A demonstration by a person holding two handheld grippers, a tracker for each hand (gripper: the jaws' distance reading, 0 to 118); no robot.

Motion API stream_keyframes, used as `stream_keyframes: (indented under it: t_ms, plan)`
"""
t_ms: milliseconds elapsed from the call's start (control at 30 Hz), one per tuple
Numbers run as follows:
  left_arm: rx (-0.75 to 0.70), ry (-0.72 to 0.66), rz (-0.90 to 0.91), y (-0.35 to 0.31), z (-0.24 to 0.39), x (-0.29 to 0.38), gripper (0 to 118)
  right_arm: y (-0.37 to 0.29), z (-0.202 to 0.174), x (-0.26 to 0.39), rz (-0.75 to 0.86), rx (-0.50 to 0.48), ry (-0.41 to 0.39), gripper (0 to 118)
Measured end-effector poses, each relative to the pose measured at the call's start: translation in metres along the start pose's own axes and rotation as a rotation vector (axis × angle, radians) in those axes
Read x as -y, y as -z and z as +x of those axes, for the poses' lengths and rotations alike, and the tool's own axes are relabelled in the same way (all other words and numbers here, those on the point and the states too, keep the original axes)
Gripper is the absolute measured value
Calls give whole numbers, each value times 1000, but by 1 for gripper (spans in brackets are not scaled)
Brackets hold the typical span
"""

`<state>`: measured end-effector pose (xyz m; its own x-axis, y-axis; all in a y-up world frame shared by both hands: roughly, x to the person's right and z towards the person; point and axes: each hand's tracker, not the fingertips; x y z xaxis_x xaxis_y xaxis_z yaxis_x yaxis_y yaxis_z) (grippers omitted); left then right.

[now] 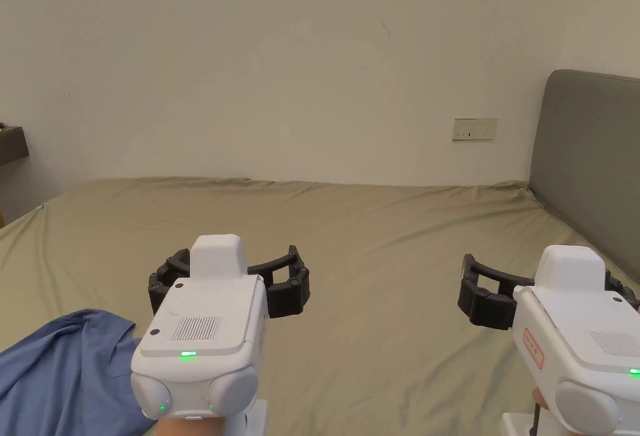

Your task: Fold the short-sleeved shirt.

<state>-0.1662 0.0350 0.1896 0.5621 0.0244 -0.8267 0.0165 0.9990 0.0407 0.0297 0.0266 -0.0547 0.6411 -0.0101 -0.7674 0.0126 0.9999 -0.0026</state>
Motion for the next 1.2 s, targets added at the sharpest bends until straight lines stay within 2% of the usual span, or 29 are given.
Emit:
stream_keyframes:
  t_ms: [767, 1200]
  plan:
    - [-4, 10, -11, 0, 1, 7, 118, -1, -10, 2, 4, -23, -26, 118]
    - [0, 3, -5, -3, 1, 4, 118, 1, -5, 2, 16, -13, 5, 118]
